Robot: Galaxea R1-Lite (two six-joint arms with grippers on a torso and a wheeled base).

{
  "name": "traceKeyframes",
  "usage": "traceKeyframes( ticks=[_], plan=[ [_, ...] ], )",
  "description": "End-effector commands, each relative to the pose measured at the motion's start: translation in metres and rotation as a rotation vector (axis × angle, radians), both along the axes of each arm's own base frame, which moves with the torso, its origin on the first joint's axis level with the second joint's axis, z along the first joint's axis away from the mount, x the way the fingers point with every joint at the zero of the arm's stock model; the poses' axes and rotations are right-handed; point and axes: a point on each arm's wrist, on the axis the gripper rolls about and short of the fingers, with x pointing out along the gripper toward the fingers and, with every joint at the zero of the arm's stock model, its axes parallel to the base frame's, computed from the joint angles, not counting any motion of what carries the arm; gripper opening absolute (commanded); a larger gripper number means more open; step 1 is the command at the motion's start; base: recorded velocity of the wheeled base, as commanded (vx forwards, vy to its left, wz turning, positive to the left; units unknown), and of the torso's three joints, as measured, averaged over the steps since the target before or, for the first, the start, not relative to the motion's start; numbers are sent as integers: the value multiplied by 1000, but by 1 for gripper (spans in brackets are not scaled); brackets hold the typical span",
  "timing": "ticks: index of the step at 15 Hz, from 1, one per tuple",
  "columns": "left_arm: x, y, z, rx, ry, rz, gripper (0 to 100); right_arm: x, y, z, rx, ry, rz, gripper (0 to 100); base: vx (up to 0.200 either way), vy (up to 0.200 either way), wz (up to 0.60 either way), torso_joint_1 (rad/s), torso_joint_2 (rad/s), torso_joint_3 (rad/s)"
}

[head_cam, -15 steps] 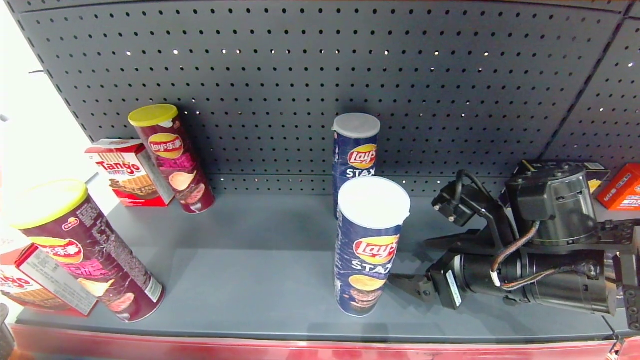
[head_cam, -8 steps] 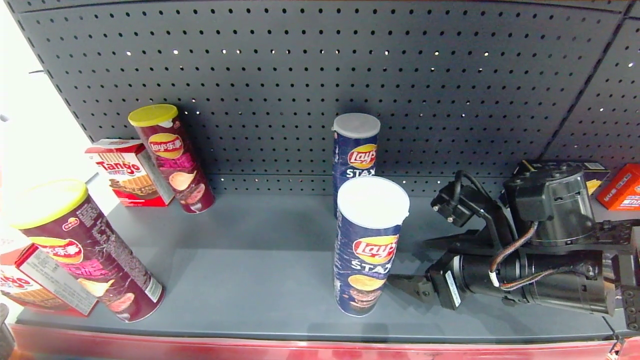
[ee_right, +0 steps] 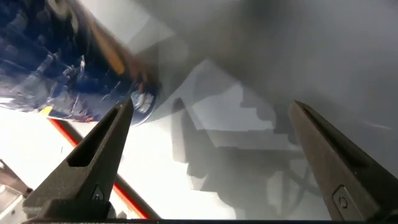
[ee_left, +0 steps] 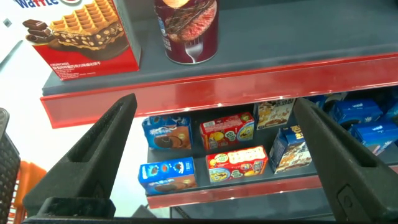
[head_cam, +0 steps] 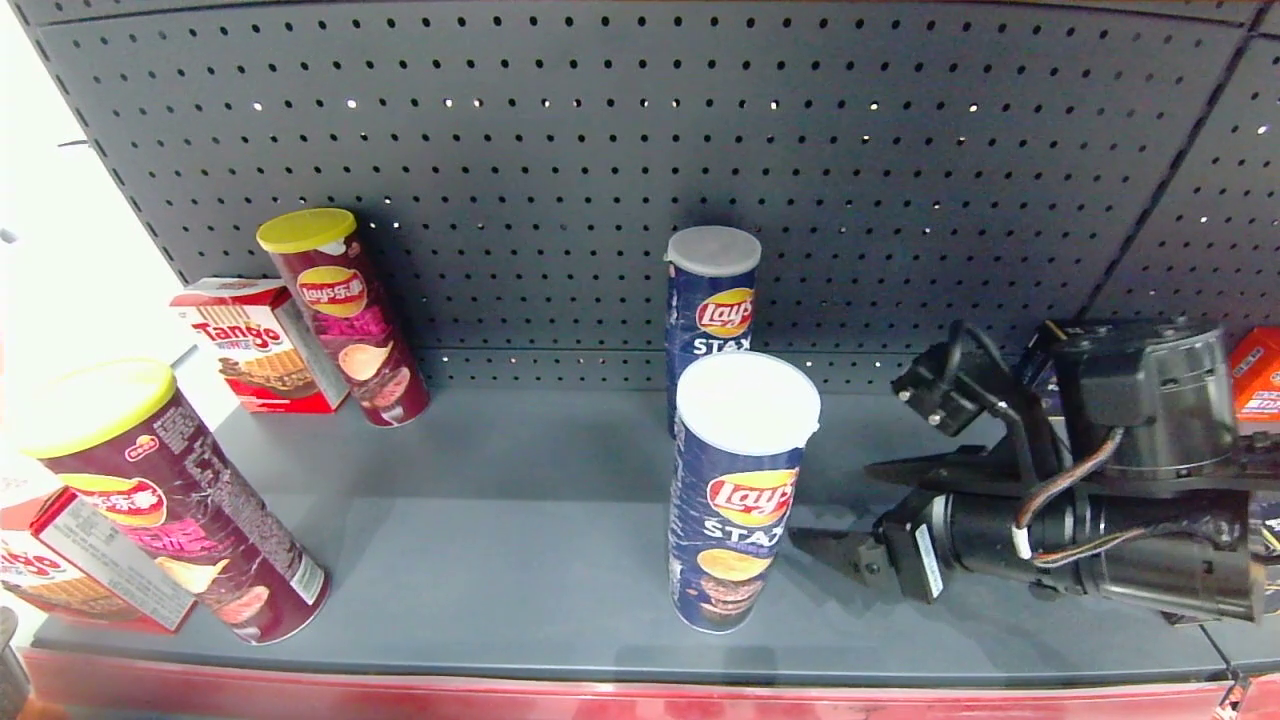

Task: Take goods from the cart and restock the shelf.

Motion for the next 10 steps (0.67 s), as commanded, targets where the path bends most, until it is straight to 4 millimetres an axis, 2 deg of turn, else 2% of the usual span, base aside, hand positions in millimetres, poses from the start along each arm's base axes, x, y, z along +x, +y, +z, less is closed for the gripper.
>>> traceKeyframes(
  ticks=[1, 2, 3, 5, 6, 7, 8, 9, 10],
  plan=[
    [0, 0, 0, 0, 2, 0, 100, -16, -39, 38, 94, -133, -100, 100, 0, 0, 0, 0, 0, 0],
    [0, 0, 0, -1, 0, 0, 100, -20, -47, 44, 109, -158, -123, 100, 0, 0, 0, 0, 0, 0],
    [0, 0, 0, 0, 3, -1, 100, -37, -71, 60, 150, -236, -189, 100, 0, 0, 0, 0, 0, 0],
    [0, 0, 0, 0, 2, -1, 100, -75, -109, 70, 189, -349, -313, 100, 0, 0, 0, 0, 0, 0],
    [0, 0, 0, 0, 3, -1, 100, -95, -126, 64, 192, -391, -391, 100, 0, 0, 0, 0, 0, 0],
    [0, 0, 0, 0, 5, -1, 100, -127, -141, 48, 188, -438, -484, 100, 0, 0, 0, 0, 0, 0],
    [0, 0, 0, 0, 6, -3, 100, -158, -149, 23, 186, -474, -549, 100, 0, 0, 0, 0, 0, 0],
    [0, 0, 0, 0, 8, -4, 100, -180, -151, -1, 184, -500, -578, 100, 0, 0, 0, 0, 0, 0],
    [0, 0, 0, 0, 8, -4, 100, -180, -151, -1, 184, -500, -578, 100, 0, 0, 0, 0, 0, 0]
  ],
)
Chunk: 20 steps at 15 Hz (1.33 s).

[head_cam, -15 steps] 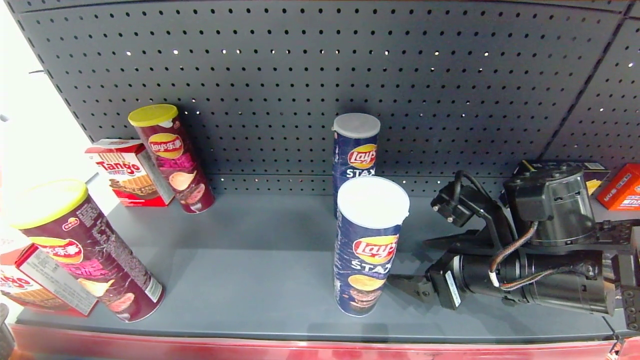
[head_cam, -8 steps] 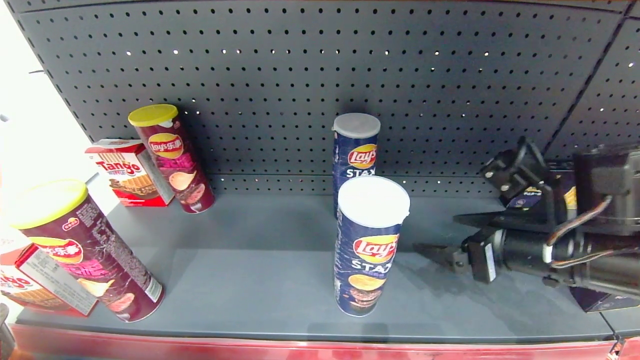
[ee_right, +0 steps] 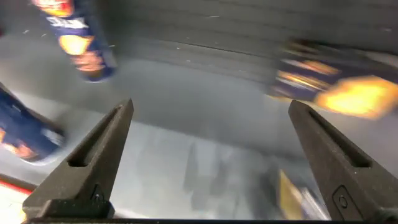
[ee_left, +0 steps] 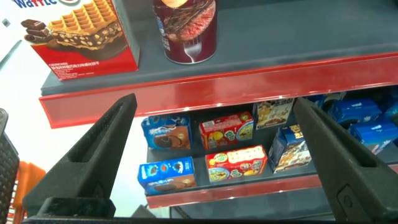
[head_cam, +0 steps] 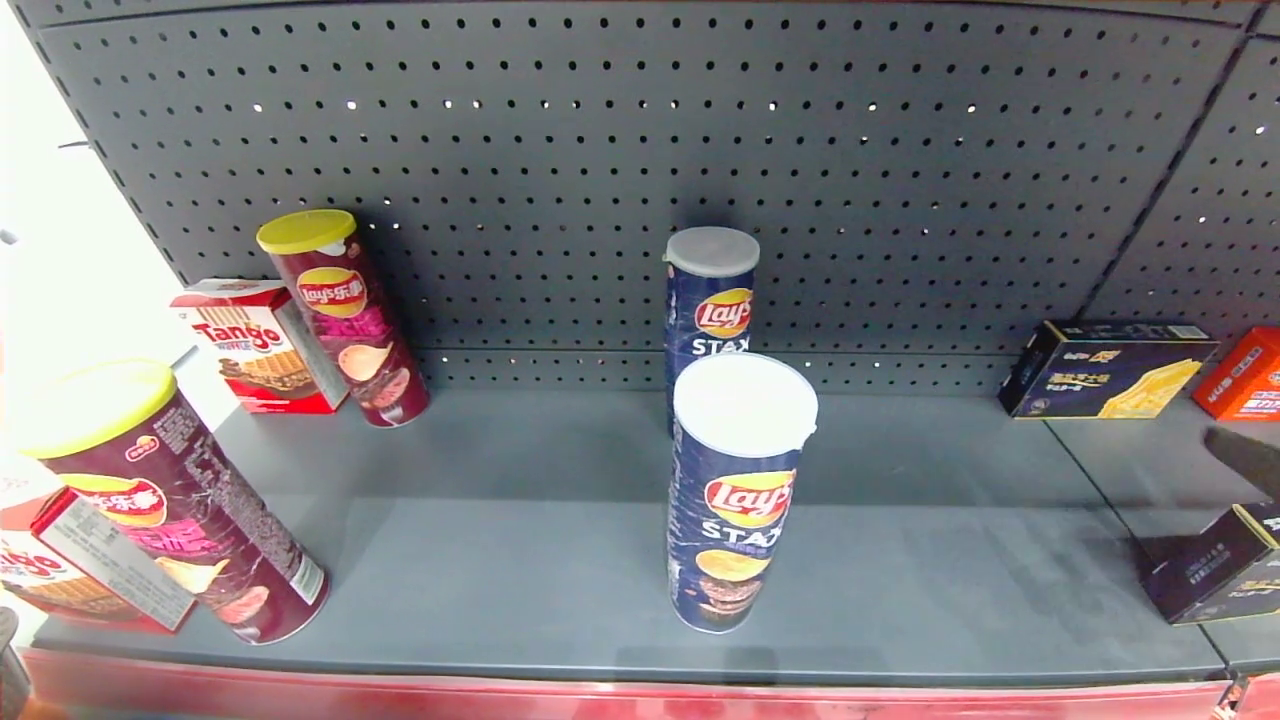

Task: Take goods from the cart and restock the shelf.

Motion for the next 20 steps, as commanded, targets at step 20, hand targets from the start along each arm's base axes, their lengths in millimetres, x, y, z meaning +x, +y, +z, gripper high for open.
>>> traceKeyframes(
  ticks=[20],
  plan=[
    [-1, 0, 0, 0, -16, 5, 100, -106, -16, -168, 38, -16, -212, 100, 0, 0, 0, 0, 0, 0]
  ],
)
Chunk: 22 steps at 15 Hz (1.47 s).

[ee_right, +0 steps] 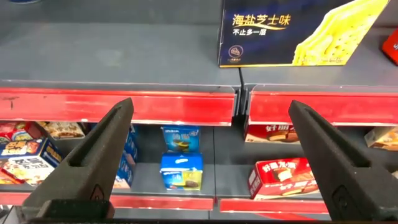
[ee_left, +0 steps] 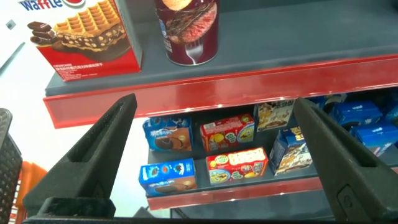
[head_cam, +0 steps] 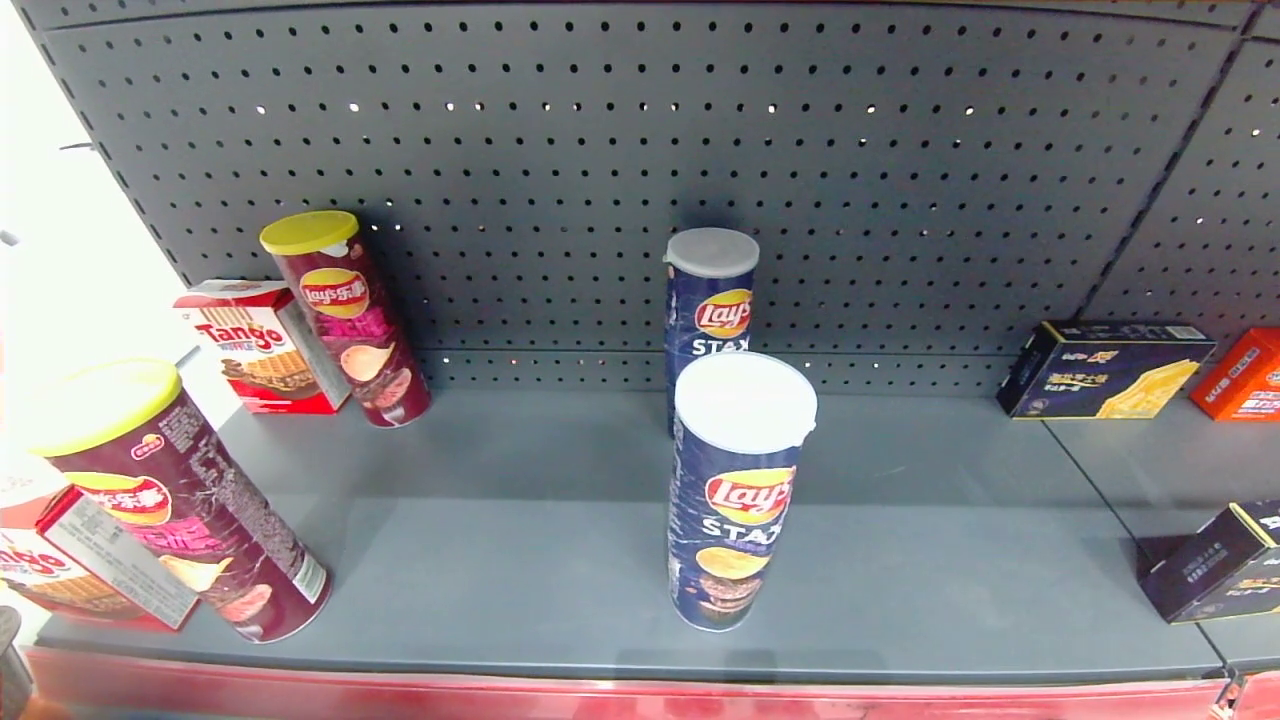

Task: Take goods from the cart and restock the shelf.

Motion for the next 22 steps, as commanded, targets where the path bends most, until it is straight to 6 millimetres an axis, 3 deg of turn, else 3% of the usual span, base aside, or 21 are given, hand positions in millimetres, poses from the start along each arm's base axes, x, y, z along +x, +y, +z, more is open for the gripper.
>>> traceKeyframes(
  ticks=[1, 22],
  plan=[
    [0, 0, 0, -1, -5, 1, 100, 0, 0, 0, -1, 3, 1, 100, 0, 0, 0, 0, 0, 0],
    [0, 0, 0, 0, -6, 10, 100, 1, -2, 1, 0, 4, -80, 100, 0, 0, 0, 0, 0, 0]
  ],
)
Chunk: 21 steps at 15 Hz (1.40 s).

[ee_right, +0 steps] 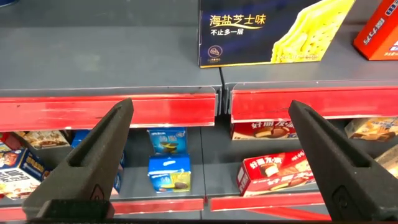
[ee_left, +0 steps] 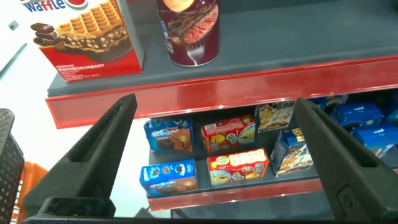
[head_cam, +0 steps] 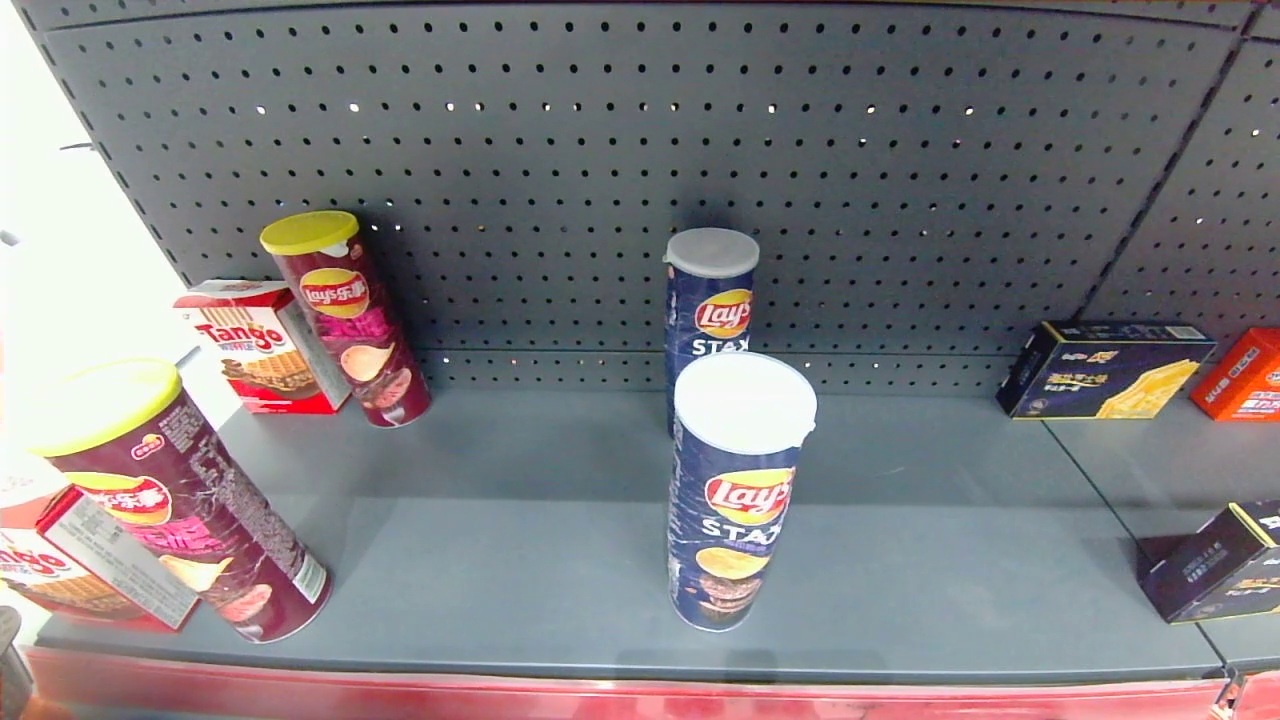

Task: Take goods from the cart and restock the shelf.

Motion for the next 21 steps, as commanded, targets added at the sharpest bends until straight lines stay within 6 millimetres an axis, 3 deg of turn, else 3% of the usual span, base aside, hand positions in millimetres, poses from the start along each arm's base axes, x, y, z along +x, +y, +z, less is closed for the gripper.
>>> traceKeyframes(
  ticks=[1, 5, 7, 21],
  plan=[
    [0, 0, 0, 0, -1, 4, 100, 0, 0, 0, 0, 5, -3, 100, 0, 0, 0, 0, 0, 0],
    [0, 0, 0, -3, 0, -12, 100, 0, 0, 0, 8, 0, -1, 100, 0, 0, 0, 0, 0, 0],
    [0, 0, 0, -3, 0, -10, 100, 0, 0, 0, 8, 0, -1, 100, -200, 0, 0, 5, 2, 7],
    [0, 0, 0, -14, -1, -4, 100, 0, 0, 0, 6, 0, -1, 100, 0, -29, 0, 2, 1, 0]
  ],
)
